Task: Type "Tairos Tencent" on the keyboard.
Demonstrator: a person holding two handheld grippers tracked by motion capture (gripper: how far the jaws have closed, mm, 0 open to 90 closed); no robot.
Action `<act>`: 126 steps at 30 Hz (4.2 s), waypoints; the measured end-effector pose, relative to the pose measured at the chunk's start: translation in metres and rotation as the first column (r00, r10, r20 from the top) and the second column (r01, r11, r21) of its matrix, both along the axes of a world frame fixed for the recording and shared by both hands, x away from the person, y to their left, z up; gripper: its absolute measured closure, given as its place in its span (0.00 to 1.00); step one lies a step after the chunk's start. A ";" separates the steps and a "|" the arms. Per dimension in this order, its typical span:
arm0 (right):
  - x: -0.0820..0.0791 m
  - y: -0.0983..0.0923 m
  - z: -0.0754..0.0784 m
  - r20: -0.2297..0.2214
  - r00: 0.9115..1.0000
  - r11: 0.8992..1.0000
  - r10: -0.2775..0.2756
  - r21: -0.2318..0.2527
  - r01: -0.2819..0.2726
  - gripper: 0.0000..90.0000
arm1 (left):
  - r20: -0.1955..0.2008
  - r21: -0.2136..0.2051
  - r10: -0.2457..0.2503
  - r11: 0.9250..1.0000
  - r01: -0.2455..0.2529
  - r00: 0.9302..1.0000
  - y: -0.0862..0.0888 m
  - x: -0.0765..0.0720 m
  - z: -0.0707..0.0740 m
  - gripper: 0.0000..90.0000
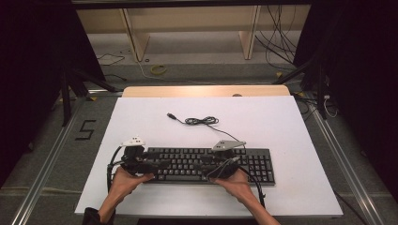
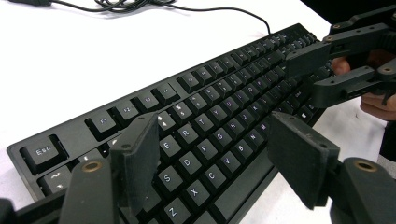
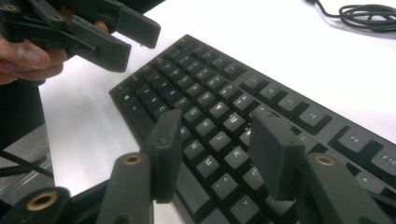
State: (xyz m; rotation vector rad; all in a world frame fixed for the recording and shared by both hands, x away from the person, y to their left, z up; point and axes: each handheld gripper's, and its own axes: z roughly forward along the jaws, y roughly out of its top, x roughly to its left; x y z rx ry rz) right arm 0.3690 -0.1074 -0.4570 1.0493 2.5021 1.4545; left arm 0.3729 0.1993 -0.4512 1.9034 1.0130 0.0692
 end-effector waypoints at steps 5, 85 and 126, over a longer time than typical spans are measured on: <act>-0.003 -0.007 0.001 0.005 1.000 1.000 -0.014 0.008 0.014 0.52 | 0.005 0.001 -0.001 1.000 0.001 1.000 -0.001 0.001 0.000 0.37; -0.033 -0.067 0.006 0.073 0.992 0.993 -0.103 0.059 0.099 0.39 | -0.016 0.058 -0.067 0.996 0.068 0.998 -0.047 0.025 -0.011 0.63; -0.051 -0.112 0.004 0.140 0.976 0.983 -0.169 0.091 0.157 0.37 | 0.100 -0.120 -0.084 0.988 0.096 0.991 -0.005 -0.027 -0.008 0.29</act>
